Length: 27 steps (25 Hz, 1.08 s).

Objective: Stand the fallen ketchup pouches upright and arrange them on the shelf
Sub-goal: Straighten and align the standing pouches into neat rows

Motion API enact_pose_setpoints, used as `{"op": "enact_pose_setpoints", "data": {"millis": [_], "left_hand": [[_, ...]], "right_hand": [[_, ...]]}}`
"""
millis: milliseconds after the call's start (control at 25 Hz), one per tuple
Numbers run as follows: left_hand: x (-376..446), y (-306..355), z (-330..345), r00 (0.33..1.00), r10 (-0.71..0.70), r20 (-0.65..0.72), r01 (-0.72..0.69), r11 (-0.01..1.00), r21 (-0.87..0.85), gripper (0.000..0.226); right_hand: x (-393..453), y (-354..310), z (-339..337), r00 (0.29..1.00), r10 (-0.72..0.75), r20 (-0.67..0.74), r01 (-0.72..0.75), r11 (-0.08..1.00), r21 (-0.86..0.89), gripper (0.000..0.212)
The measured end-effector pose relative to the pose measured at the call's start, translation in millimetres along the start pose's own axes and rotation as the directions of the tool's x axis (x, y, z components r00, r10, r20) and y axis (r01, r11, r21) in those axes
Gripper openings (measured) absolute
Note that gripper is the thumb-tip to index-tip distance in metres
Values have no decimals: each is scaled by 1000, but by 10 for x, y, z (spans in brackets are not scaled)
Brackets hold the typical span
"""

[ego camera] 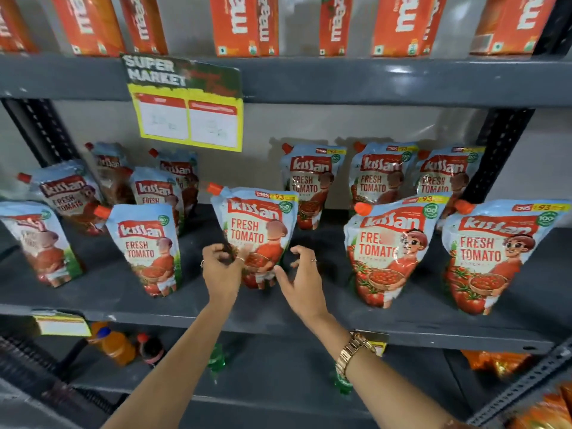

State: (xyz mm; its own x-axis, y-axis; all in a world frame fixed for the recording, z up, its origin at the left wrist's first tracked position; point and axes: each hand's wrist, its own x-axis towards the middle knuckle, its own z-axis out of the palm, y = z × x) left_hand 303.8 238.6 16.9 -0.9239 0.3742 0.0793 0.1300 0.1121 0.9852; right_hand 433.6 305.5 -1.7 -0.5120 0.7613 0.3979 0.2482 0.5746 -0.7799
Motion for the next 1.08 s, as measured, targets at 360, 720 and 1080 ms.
{"op": "enact_pose_setpoints", "data": {"millis": [360,720,1080], "left_hand": [[235,-27,-62,872,-91,480,99,995,9,50],[-284,-16,180,874,-58,482,39,998,50,49],[-459,2,83,872,-89,482,35,992,121,65]], "right_hand": [[143,-78,310,940,320,122,-326,945,34,50],[-111,179,-166,946,302,115,-309,950,49,45],[-242,187,-332,967,251,39,-255,957,141,56]]}}
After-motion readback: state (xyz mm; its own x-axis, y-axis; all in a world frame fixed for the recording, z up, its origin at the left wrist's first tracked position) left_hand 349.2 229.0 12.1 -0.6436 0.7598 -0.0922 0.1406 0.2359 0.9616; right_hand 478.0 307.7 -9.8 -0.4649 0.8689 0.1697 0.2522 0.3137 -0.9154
